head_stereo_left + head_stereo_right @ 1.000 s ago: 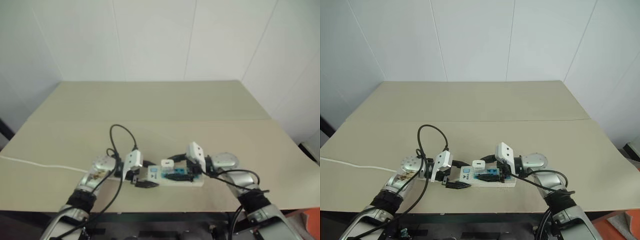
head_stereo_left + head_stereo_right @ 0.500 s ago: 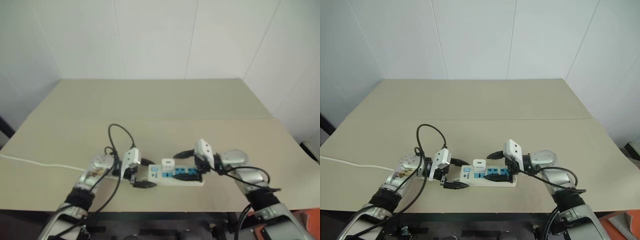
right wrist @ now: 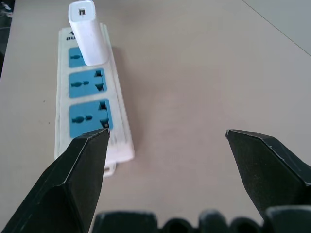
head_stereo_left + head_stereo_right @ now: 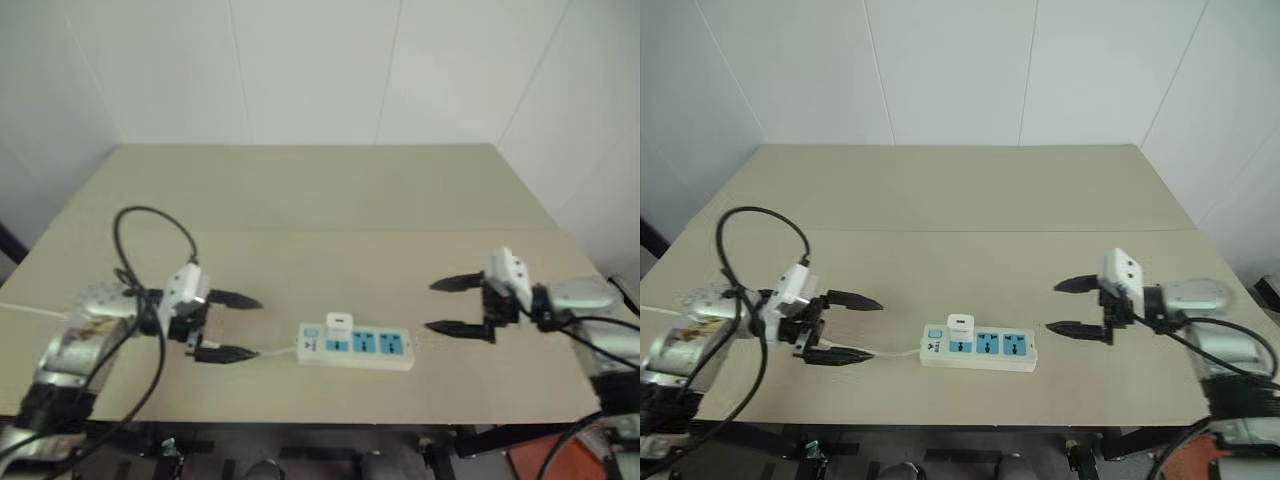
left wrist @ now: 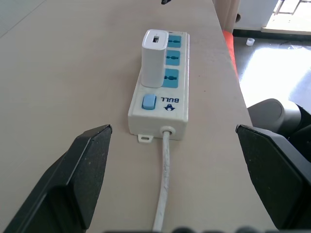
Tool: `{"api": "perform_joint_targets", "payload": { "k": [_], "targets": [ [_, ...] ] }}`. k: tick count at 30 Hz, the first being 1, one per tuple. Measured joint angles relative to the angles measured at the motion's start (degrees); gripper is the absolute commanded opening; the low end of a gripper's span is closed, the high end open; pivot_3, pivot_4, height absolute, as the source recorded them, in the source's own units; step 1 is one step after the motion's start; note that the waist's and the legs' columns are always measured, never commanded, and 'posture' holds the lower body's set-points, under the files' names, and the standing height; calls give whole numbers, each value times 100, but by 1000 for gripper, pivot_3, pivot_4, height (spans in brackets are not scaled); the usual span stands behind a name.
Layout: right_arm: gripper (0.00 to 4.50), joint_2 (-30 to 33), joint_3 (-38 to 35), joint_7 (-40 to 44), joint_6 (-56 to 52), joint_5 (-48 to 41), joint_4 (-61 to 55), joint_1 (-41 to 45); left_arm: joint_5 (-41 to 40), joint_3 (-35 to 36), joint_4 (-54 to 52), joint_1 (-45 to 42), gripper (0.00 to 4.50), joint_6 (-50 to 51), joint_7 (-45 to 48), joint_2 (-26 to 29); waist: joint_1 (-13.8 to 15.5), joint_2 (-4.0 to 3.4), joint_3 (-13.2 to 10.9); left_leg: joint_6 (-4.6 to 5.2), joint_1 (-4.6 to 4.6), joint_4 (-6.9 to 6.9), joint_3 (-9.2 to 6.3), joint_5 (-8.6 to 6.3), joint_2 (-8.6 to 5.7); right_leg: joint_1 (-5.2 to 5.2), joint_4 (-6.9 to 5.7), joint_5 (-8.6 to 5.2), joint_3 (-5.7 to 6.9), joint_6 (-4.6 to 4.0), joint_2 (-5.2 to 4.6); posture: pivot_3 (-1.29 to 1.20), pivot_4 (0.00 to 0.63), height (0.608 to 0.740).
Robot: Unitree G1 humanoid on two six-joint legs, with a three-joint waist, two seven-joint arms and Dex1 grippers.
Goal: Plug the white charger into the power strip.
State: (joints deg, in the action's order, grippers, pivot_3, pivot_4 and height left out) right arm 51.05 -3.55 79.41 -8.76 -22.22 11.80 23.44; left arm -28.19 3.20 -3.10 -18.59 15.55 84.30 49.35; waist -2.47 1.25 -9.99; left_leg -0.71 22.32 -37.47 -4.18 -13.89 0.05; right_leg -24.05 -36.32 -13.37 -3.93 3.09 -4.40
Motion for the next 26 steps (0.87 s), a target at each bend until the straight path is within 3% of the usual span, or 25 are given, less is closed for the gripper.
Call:
{"api": "perform_joint_targets", "payload": {
  "k": [9,26],
  "targets": [
    [4500,634,-975,-156,-419,-246,-675,-990,-467,695,-504,385,4460,543,-87,573,-6,-6,-21,0,-1,-5,5,0,2,3,-2,0,-1,1,2,0,150,740],
    [4500,710,-1639,-610,-762,-382,-1716,-1910,-534,151,-327,-361,4460,828,21,402,1,-4,-22,0,2,-28,7,0,1,2,-26,-2,-1,3,3,0,150,740]
  ]
}}
